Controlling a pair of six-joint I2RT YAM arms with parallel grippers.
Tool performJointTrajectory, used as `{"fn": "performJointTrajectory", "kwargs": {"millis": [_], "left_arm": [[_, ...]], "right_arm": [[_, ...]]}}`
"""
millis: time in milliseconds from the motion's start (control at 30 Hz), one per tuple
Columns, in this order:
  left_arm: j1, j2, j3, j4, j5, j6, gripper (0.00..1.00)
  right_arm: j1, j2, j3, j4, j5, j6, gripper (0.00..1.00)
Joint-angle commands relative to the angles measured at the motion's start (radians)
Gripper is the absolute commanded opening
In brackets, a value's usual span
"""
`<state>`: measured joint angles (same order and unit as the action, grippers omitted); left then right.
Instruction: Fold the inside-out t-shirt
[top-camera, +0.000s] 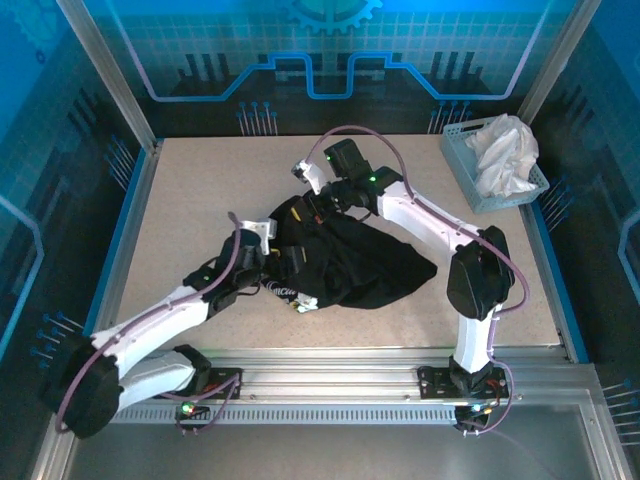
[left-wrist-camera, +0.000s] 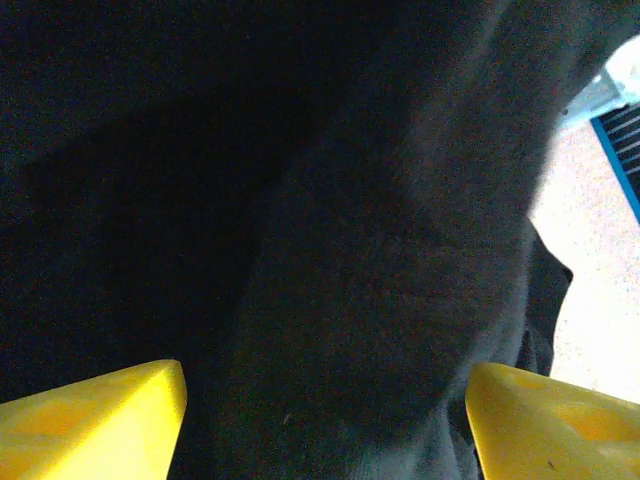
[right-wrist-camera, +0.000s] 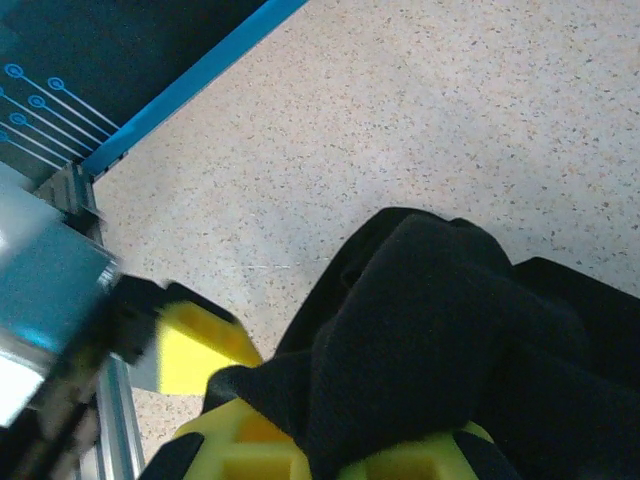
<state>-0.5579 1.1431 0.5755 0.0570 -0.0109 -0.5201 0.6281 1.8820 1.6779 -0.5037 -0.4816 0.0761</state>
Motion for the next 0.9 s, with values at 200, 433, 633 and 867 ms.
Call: {"fn": "performJointTrajectory", "kwargs": {"millis": [200,433,633,867], "left_arm": [[0.06,0.12,0.066,0.157,0.059,-0.005,0.11],[0.173,0.057,-0.03,0.212,0.258,-0.052,0.04],[0.179,0.023,-0.048,0.21,0.268,-0.038,0.04],[0.181,0.005,-0.055,0.196,0.272,-0.034,0.04]], "right_arm": [[-0.023,-0.022,0.035,-0.076,0.089,0.069,0.21],[-0.016,-0.314,-0.369,0.047,0.306,-0.009,0.45],[0.058,-0.317,-0.555,0.14,0.33,0.034,0.46],[0.057,-0.212,-0.5,0.147,0.396,-0.003,0.46]]}}
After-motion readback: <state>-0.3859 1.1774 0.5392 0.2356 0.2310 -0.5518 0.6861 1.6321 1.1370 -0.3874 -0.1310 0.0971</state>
